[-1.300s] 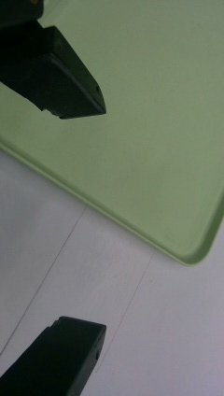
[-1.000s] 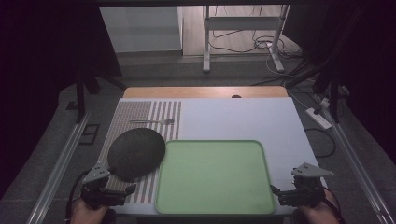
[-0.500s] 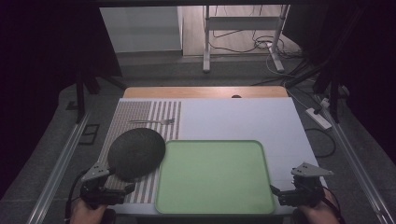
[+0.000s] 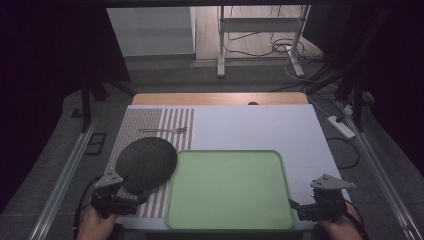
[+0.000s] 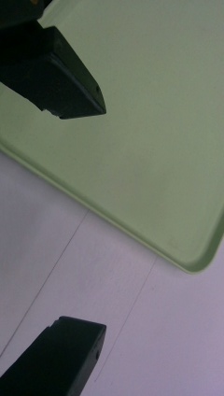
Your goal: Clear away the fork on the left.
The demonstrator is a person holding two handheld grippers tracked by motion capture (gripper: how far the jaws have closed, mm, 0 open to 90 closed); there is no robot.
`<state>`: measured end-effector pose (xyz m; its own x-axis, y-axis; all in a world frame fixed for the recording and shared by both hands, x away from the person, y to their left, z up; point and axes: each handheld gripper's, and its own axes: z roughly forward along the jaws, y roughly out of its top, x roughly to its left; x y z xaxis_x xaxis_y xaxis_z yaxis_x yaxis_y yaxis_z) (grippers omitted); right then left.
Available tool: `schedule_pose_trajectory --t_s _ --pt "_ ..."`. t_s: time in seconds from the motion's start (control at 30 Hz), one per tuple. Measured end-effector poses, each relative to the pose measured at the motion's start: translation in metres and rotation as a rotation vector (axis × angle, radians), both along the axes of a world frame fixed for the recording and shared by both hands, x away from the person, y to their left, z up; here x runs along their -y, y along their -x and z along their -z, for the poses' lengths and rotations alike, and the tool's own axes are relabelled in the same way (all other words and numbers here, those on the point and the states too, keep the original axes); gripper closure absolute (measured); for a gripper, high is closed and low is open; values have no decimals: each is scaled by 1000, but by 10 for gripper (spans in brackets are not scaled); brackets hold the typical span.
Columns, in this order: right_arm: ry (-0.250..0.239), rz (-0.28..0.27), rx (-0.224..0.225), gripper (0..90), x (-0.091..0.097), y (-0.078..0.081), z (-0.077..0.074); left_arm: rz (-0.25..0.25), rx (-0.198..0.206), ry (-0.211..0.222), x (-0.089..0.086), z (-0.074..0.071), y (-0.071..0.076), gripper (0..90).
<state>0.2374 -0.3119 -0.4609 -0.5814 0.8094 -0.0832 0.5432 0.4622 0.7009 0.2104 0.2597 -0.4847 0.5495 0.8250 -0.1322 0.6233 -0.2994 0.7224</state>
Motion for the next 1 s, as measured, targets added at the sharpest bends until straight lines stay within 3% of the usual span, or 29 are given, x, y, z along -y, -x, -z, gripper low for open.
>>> schedule_pose_trajectory --t_s 0.3,0.5,1.0 --pt "5 -4 3 0 -1 0 0 24 -5 -5 1 1 -10 0" --pt "6 -6 3 0 -1 0 0 43 -24 30 -1 4 -19 0" --pt "9 -11 3 0 -1 0 0 77 -5 -3 -1 5 -43 0"
